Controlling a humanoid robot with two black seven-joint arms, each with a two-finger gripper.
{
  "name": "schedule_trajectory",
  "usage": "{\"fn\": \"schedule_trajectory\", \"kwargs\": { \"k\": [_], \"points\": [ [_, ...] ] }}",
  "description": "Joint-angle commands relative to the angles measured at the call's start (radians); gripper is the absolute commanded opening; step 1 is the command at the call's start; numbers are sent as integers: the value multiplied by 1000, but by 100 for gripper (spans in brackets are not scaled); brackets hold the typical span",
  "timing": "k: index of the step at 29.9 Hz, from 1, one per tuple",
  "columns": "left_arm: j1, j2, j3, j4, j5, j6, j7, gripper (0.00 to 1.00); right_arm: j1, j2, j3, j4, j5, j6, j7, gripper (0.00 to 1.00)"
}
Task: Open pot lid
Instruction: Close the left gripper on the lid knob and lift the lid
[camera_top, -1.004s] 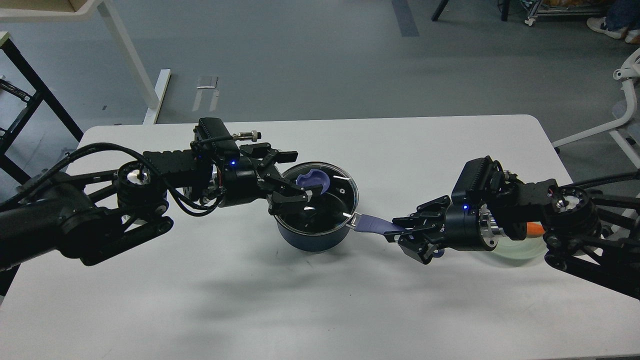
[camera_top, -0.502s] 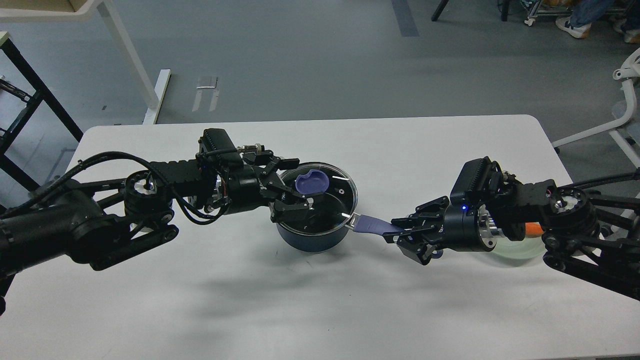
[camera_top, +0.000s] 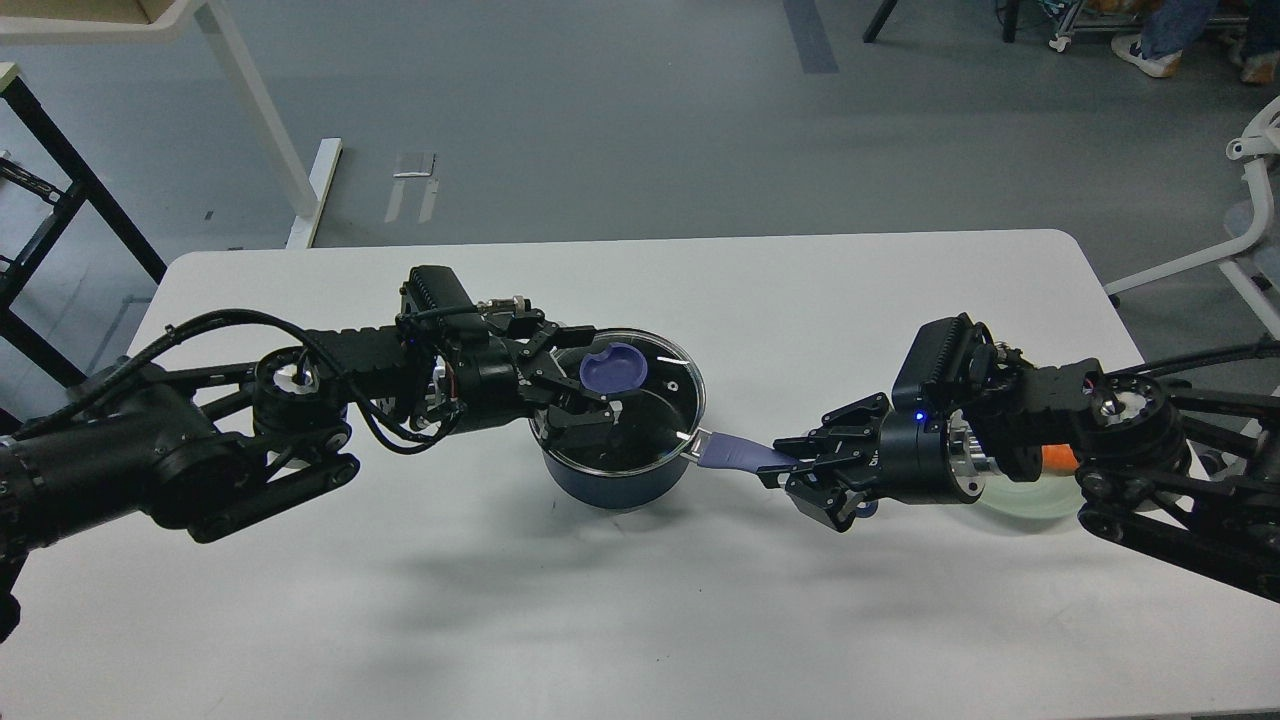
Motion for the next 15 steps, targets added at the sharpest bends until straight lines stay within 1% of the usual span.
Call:
{"fn": "schedule_trajectory", "kwargs": {
  "k": [1,4,9,11,15],
  "points": [
    [-4,2,1,0,-2,-1,-2,66,3,0,0,-2,0,0,-1,24],
    [-3,3,6,0,-2,-4,-2,56,3,1,1,-3,2,0,-1,24],
    [-6,3,21,-8,-5,-7,-3,45,0,0,0,-8,2,0,1,24],
    [-6,6,21,-8,-6,-4,-2,43,-3,0,1,-11,2,0,-1,24],
    [-15,15,17,-14,-9,-3,-3,43,-4,2,1,-11,3,0,-1,24]
  ]
}}
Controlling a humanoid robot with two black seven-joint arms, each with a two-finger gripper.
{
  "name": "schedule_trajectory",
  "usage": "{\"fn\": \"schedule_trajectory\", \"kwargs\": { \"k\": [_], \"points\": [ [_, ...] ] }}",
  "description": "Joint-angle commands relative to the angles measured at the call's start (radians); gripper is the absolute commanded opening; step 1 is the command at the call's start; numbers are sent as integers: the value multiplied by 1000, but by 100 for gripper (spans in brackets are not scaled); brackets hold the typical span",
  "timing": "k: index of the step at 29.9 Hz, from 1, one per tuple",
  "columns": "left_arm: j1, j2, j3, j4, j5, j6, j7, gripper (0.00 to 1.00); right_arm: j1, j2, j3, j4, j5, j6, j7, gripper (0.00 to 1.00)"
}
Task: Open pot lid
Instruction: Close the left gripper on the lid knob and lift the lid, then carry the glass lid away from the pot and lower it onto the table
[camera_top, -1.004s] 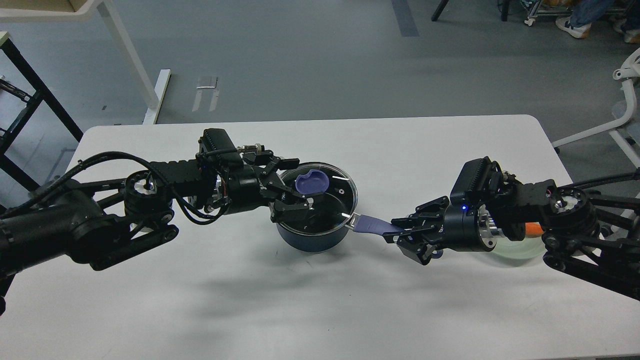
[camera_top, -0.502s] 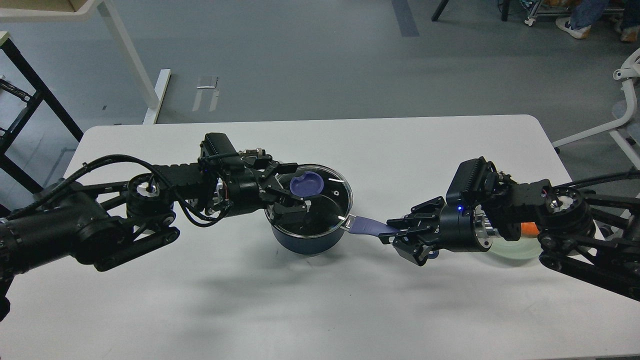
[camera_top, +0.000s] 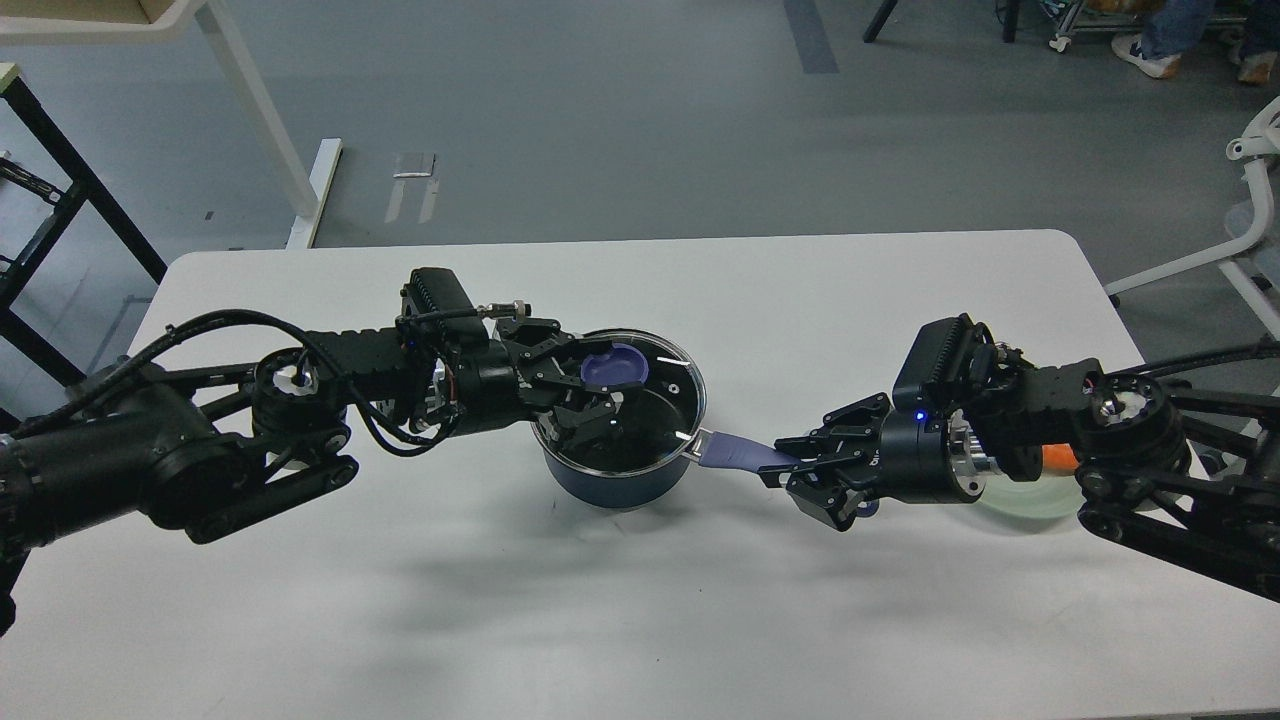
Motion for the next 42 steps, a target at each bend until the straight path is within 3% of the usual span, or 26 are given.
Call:
{"fn": "schedule_trajectory", "kwargs": {
  "k": [1,6,12,20,23,31,42],
  "points": [
    [-21,16,-5,-6,-4,2,-2,43,0,-1,1,-1,2,0,0,24],
    [-82,87,-5,-16,-69,2,-28,43,0,-1,1,-1,5,0,0,25],
    [-101,272,1,-69,-125,-7,-46,44,4,-1,1,-1,8,0,0,25],
    [-41,512,113,-61,-142,19,-66,44,1,-1,1,1,8,0,0,25],
    [31,568,146,-56,-166,85,-80,44,0,-1,0,1,10,0,0,25],
    [206,570,153,0,-182,215,-77,44,1,-1,0,1,10,0,0,25],
    [238,541,154,45,-180,228,-78,48,-5,-1,0,2,10,0,0,25]
  ]
}}
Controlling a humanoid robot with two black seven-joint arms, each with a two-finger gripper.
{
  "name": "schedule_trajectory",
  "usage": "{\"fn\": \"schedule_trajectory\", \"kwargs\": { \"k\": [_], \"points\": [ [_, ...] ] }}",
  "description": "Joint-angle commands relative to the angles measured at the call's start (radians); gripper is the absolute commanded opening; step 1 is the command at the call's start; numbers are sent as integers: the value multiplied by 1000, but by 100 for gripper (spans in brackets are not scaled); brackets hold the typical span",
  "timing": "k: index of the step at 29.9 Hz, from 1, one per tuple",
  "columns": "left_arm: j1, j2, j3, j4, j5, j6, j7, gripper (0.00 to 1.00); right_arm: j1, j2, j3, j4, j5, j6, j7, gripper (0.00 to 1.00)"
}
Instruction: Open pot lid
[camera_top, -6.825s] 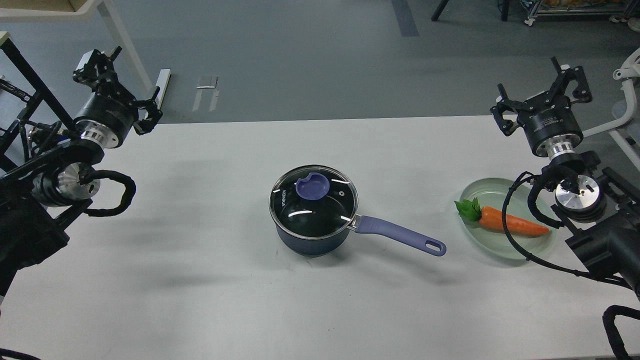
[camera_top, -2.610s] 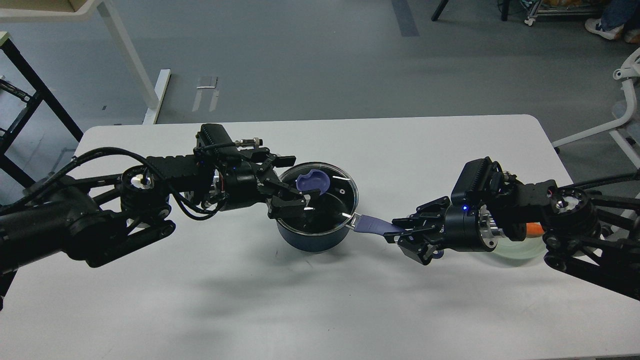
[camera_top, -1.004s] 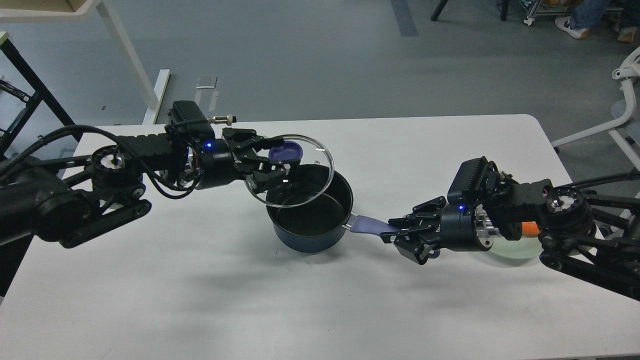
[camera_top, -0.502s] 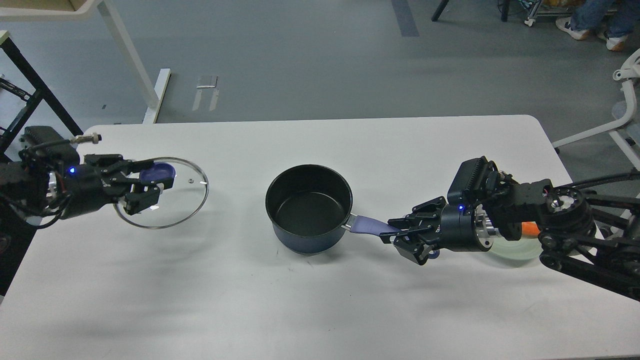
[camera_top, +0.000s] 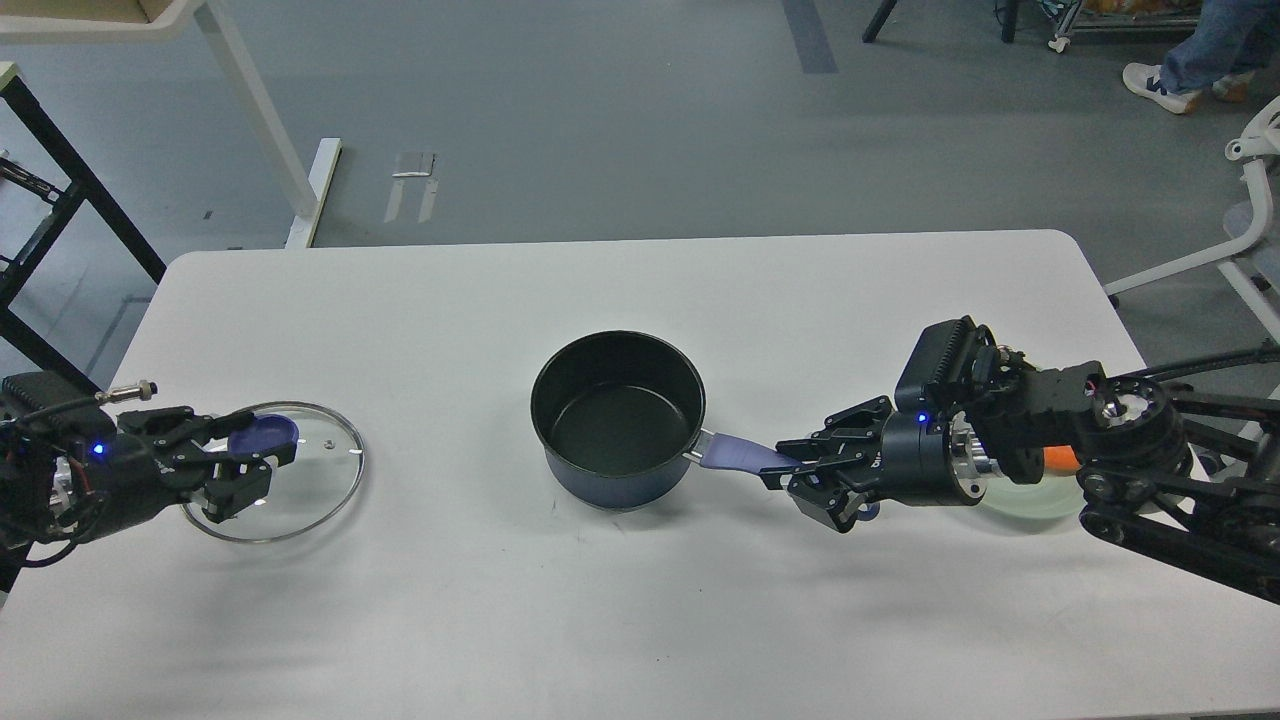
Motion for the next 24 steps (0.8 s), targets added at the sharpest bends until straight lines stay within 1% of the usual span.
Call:
{"fn": "schedule_trajectory", "kwargs": {
  "k": [1,4,5,6,7,10,11,12,13,14,16,18,20,24],
  "points": [
    [13,-1,0,1,0,0,0,48,0,0,0,0,0,0,0,25],
    [14,-1,0,1,0,0,0,48,0,0,0,0,0,0,0,25],
    [14,-1,0,1,-1,0,1,53,0,0,0,0,0,0,0,25],
    [14,-1,0,1,-1,0,3,62,1,0,0,0,0,0,1,26],
    [14,-1,-1,1,-1,0,3,70,1,0,0,0,0,0,1,28],
    [14,-1,0,-1,0,0,3,73,3,1,2,0,2,0,3,37],
    [13,-1,-1,-2,0,0,1,78,1,1,2,0,2,0,3,42],
    [13,-1,-3,-3,-1,0,1,84,1,1,2,0,3,0,3,50],
    [11,-1,-12,-4,-1,0,0,91,1,1,2,0,3,0,3,61],
    [7,1,-17,-7,-6,-3,-2,94,3,1,2,0,5,-2,4,70],
    [-3,8,-20,-9,-58,-7,-2,98,3,0,2,0,5,-2,20,76],
    [-12,13,-21,-9,-145,-10,0,99,6,0,5,-1,6,-2,34,83],
    [-42,15,-20,-9,-222,-15,-2,99,7,-2,11,-1,8,-3,35,93],
    [-133,15,-23,-9,-347,-75,-3,99,9,-8,75,-6,75,-9,35,98]
  ]
}}
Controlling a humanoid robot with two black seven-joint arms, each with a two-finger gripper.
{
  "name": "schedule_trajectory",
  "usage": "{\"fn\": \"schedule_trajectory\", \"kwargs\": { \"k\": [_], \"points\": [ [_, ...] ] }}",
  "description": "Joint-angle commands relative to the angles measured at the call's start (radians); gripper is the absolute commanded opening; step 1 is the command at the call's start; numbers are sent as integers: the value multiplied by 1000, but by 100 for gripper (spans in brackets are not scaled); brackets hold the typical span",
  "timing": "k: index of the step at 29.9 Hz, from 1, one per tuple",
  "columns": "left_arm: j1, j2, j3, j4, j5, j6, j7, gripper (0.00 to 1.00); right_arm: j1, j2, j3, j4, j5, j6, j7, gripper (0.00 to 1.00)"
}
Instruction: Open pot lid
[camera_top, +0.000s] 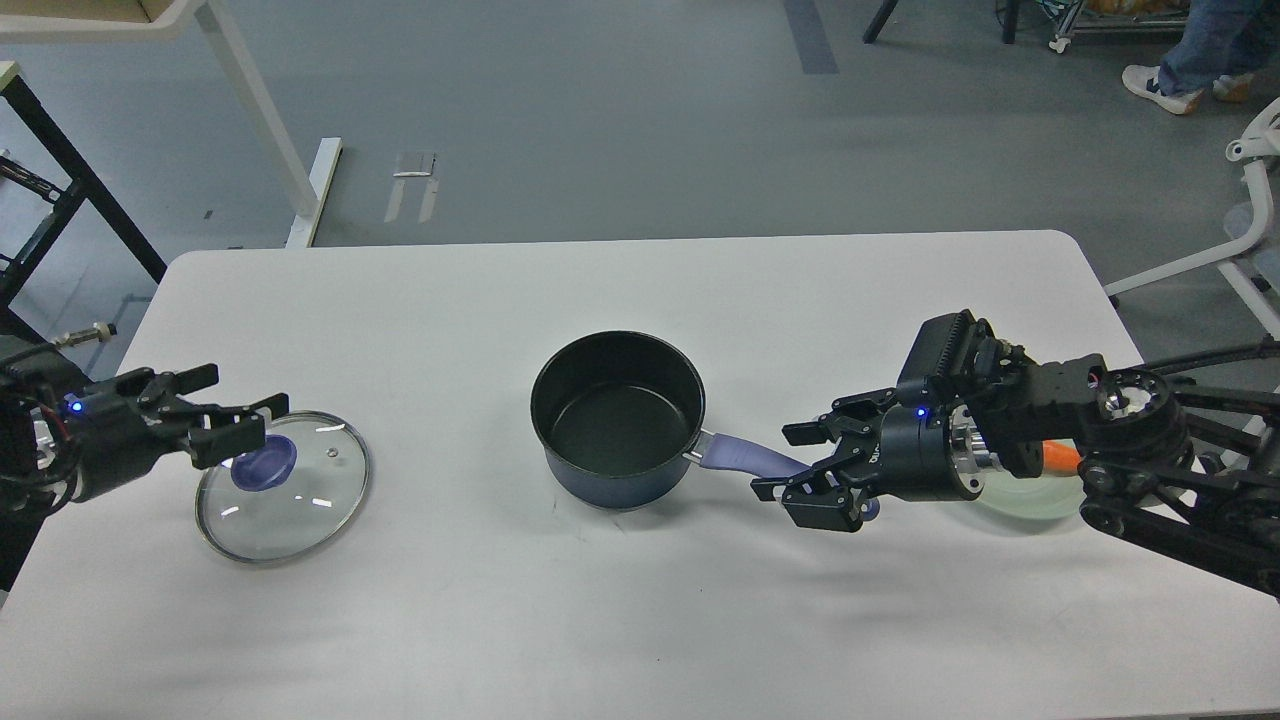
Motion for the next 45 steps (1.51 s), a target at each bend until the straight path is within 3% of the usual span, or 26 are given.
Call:
{"fn": "schedule_trajectory", "kwargs": {
  "k": [1,8,17,26,38,45],
  "points": [
    [-78,-3,-6,0,-138,-59,-2,99,1,-4,68,-5,93,-3,0,98],
    [-138,-22,-39,32,-640,-76,15,99,7,-12,258,-74,328,-2,-1,99],
    [-242,-201,-58,192,-904,-93,7,99,5,-1,513,-321,653,-3,-4,100],
    [-229,-330,-185,259,-1323,-104,1,99,-1,52,542,-520,1125,-46,-4,100],
    [-216,-502,-275,388,-1581,-243,3,99,-70,132,555,-590,1779,-49,-1,100],
    [-118,-557,-386,406,-1676,-357,6,99,-116,212,576,-659,2040,-46,-3,100]
  ]
}}
